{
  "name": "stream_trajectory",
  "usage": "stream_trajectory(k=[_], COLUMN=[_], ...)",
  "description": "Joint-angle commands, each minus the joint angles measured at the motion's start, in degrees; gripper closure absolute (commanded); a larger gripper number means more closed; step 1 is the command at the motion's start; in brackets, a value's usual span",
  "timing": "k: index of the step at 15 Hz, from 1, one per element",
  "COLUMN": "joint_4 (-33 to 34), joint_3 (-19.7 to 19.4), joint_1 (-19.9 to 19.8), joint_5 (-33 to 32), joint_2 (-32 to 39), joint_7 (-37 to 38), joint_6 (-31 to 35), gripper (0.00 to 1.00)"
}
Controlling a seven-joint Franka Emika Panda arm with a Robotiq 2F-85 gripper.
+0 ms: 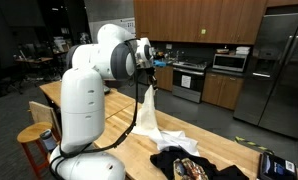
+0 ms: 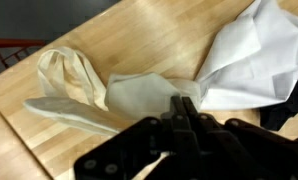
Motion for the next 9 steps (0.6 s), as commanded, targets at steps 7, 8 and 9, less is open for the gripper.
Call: stream_trajectory(k=[7,8,9], joint_4=[-1.8,-1.1,-0.8], joint_3=[2.8,3.7,4.7], joint_1=[0.2,0.2,0.1], joint_5=[0.4,3.6,7.1], joint_2=[2.6,2.8,2.4], joint_7=[-10.3,-12.4,-14.8], joint_6=[13.6,13.5,13.2], gripper=[0.99,0.99,0.99])
